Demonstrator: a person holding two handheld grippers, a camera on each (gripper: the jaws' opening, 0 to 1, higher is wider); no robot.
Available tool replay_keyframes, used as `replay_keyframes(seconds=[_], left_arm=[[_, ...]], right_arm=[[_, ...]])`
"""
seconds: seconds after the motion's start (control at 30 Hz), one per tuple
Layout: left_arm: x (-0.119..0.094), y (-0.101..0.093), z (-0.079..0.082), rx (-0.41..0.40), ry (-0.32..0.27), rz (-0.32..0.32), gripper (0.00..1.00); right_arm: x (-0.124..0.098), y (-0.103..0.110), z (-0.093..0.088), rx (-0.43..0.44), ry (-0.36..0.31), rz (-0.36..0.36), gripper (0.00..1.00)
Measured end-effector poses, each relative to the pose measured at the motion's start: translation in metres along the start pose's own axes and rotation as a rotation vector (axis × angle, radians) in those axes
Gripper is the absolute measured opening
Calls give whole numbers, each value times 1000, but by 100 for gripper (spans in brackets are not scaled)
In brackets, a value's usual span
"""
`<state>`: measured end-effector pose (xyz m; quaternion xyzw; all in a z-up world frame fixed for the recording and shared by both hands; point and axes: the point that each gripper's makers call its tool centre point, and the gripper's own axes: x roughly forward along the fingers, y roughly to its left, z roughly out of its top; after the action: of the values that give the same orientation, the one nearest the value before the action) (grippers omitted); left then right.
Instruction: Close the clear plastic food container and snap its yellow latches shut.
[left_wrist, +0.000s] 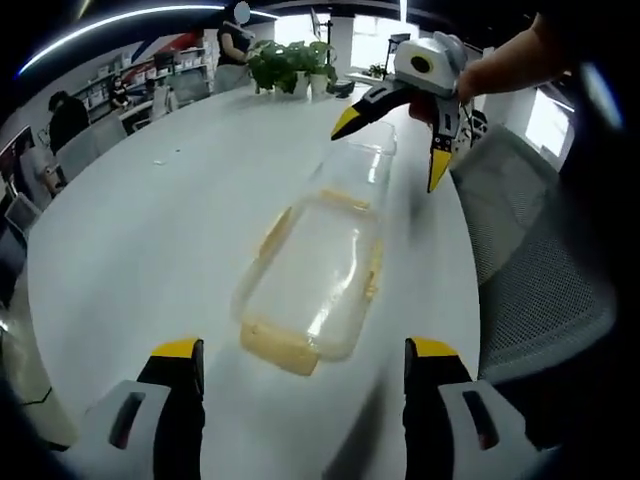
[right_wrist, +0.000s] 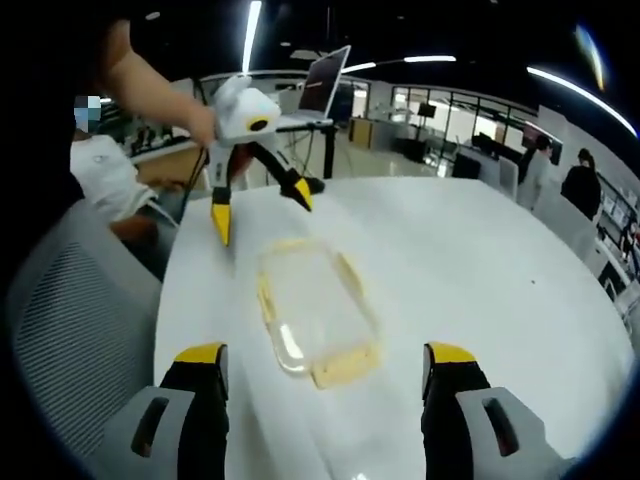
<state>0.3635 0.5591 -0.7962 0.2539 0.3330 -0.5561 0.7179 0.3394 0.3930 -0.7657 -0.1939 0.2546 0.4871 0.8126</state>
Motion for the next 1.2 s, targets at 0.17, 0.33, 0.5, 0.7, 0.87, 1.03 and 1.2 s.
replay_keyframes(seconds=[0.17,0.33,0.5,0.7,0.87,1.03,1.2], left_arm=[[2,1,-5,23,24,-9,81],[4,1,-7,35,37,-18,81],[6,1,-8,54,48,-25,79],[10,1,-9,87,68,-40,78],[14,0,-12,110,81,-53,78],[17,-1,-14,126,92,-65,77],[16,-1,-14,138,92,-67,76]], right_arm=[[4,-1,0,-18,12,13,80],[8,-3,-3,-45,36,34,79],[11,-5,-3,-59,48,48,79],[14,-6,-5,-70,60,57,78],[19,-2,-11,-94,82,76,78],[20,0,-13,-96,93,90,77],[22,0,-11,-127,106,100,76]])
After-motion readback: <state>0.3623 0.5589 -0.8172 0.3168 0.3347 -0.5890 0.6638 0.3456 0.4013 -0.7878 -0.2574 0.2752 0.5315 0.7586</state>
